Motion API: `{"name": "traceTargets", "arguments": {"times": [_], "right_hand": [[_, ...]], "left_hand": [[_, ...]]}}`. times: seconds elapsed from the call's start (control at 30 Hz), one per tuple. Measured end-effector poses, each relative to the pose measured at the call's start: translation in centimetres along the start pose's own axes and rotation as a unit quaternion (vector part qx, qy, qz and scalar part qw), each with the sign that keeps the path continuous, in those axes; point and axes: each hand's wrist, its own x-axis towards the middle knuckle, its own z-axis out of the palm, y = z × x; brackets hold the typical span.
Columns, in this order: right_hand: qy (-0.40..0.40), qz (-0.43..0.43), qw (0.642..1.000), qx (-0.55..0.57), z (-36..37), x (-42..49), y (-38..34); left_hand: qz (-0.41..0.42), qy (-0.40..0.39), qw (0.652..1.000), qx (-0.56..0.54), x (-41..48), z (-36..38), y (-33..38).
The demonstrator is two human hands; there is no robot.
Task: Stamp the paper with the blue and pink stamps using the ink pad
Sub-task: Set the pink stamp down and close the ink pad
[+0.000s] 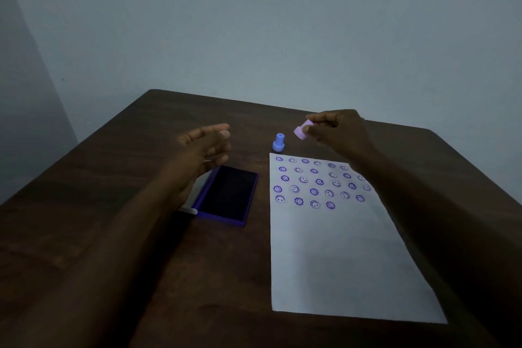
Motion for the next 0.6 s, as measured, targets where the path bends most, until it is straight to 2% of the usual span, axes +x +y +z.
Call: {"name": "traceTargets", "arguments": {"times": [0.23,0.6], "right_hand": [[-0.033,0.011,0.991,-0.129,1.9,2.7,3.5],[-0.023,0.006,0.991,-0.135,2.9,3.2,4.2]], "left_hand": [[-0.011,0.020,1.000,-0.010,0.5,-0.4,-0.1],[-0.005,0.043,0.999,-0.012,0.7,-0.5,-0.1]]}}
